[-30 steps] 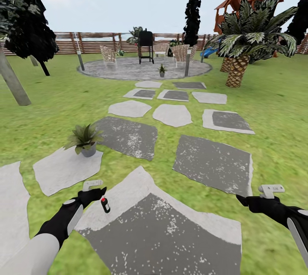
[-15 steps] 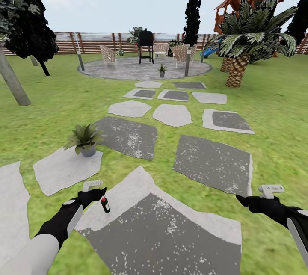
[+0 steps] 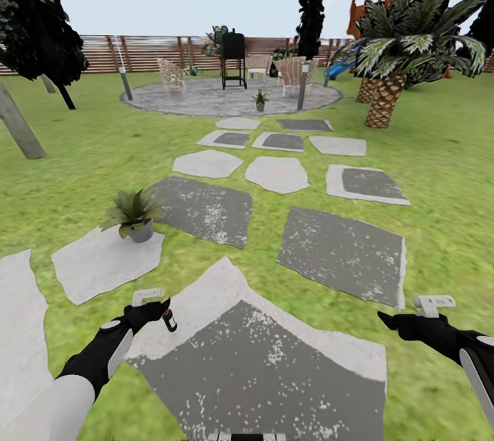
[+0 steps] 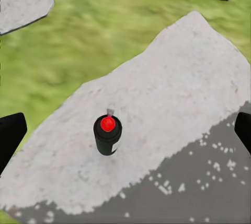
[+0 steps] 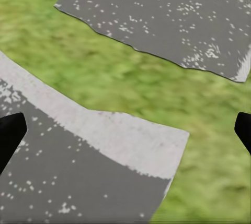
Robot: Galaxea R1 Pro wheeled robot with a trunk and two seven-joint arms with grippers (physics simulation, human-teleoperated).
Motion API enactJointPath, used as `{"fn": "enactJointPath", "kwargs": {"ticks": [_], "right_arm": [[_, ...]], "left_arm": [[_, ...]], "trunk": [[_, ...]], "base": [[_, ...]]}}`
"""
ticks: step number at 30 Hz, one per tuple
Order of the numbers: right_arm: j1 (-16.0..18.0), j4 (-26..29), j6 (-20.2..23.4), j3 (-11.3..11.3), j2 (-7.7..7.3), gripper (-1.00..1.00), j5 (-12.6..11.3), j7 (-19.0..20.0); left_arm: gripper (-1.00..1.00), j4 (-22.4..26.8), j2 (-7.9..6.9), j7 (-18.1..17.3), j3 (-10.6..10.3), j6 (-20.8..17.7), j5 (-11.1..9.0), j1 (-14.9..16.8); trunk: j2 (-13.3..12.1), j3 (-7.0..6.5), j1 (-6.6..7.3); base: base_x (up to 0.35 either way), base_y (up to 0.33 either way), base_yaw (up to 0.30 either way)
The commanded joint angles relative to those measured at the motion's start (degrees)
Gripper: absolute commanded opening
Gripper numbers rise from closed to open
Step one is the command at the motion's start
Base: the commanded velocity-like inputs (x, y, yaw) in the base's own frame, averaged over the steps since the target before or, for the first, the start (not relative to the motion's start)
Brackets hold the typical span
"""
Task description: Pick up the pesticide atomizer in the garden and spray insectifuge to fully cover both potted plants in the garden.
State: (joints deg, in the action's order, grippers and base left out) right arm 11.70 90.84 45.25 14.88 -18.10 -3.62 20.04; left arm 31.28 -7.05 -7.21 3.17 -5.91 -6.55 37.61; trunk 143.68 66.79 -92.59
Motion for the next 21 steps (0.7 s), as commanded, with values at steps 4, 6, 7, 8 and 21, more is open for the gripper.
{"fn": "enactJointPath", "kwargs": {"ticks": [4,6,7,8,21], "right_arm": [[0.03,0.04,0.30,0.06,0.00,1.00,-0.34,0.12],[0.04,0.04,0.29,0.06,0.00,1.00,-0.34,0.15],[0.03,0.04,0.29,0.06,0.00,1.00,-0.34,0.15],[0.02,0.04,0.29,0.06,0.00,1.00,-0.34,0.16],[0.07,0.04,0.28,0.06,0.00,1.00,-0.34,0.18]], "left_arm": [[1.00,0.04,0.02,-0.36,0.23,0.41,-0.54,0.01],[1.00,0.04,0.02,-0.37,0.25,0.65,-0.56,0.01],[1.00,0.04,0.02,-0.36,0.25,0.82,-0.54,0.01],[1.00,0.03,0.02,-0.36,0.25,1.06,-0.53,0.01],[1.00,0.01,-0.24,-0.43,0.21,3.14,-0.48,0.01]], "trunk": [[0.08,1.27,-0.09],[0.11,1.89,-0.14],[0.12,2.19,-0.17],[0.13,2.50,-0.19],[0.31,6.54,-0.53]], "base": [[0.000,0.000,0.000],[0.000,0.000,0.000],[0.000,0.000,0.000],[0.000,0.000,0.000],[0.000,0.000,0.000]]}}
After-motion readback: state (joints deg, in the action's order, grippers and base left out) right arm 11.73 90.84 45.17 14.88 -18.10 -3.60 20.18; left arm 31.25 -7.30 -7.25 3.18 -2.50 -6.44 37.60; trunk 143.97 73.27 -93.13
